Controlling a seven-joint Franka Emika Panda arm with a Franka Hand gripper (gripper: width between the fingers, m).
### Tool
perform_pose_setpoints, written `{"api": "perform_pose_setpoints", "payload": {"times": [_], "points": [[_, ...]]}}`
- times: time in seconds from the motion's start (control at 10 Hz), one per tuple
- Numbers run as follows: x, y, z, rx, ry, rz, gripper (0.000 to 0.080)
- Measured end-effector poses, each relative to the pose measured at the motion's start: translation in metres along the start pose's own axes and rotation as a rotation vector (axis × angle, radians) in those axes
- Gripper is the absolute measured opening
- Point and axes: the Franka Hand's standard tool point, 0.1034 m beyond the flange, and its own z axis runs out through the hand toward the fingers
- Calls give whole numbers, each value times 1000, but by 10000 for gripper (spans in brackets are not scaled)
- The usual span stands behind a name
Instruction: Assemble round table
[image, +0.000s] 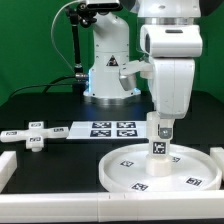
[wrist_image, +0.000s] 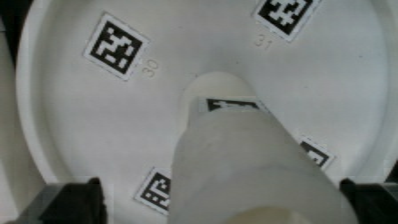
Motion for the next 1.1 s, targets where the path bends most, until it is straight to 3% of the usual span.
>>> {"api": "perform_pose_setpoints", "payload": {"times": [0.1, 0.2, 0.6, 1.1], "points": [[-2, 0, 0, 1, -1, 4, 559], [-2, 0, 0, 1, 0, 5, 417], [-2, 0, 0, 2, 0, 73, 408], [-2, -1, 1, 12, 8, 539, 409]]}}
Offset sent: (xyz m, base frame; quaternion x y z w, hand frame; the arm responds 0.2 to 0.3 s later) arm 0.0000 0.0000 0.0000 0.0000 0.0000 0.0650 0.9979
